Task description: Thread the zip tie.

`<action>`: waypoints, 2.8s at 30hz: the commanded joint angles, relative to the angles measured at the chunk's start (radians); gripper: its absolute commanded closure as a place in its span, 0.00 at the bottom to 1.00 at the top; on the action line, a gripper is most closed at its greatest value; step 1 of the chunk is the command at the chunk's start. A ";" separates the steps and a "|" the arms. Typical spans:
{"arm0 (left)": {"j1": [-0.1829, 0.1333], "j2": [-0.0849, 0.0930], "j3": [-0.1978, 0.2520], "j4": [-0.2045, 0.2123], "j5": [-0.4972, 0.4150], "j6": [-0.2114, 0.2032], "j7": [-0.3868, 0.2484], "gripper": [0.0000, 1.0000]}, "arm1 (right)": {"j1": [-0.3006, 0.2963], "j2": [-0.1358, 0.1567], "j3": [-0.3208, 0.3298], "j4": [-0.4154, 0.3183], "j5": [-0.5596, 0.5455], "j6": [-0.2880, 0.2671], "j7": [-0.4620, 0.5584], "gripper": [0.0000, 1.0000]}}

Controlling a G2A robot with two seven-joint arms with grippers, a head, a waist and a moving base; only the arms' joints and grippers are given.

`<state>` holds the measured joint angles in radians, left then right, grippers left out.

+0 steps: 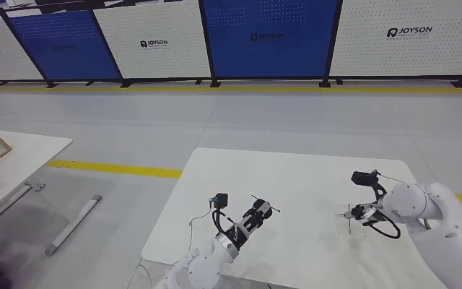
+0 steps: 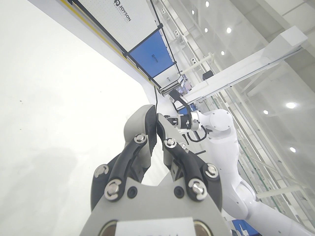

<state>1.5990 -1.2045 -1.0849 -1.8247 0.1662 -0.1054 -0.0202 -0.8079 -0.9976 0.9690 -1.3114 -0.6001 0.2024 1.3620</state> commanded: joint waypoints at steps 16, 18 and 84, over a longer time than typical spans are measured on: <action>0.000 0.000 0.000 0.000 0.000 0.000 0.000 1.00 | 0.132 -0.074 -0.145 0.220 0.007 0.022 -0.012 0.70; 0.000 0.000 0.000 0.000 0.000 0.000 0.000 1.00 | 0.144 -0.083 -0.159 0.245 0.013 0.014 -0.013 0.71; 0.000 0.000 0.000 0.000 0.000 0.000 0.000 1.00 | 0.212 -0.161 -0.206 0.390 -0.017 -0.097 0.017 1.00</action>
<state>1.5990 -1.2045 -1.0849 -1.8247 0.1662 -0.1054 -0.0202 -0.5868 -1.1637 0.7559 -0.9009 -0.6106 0.0993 1.3768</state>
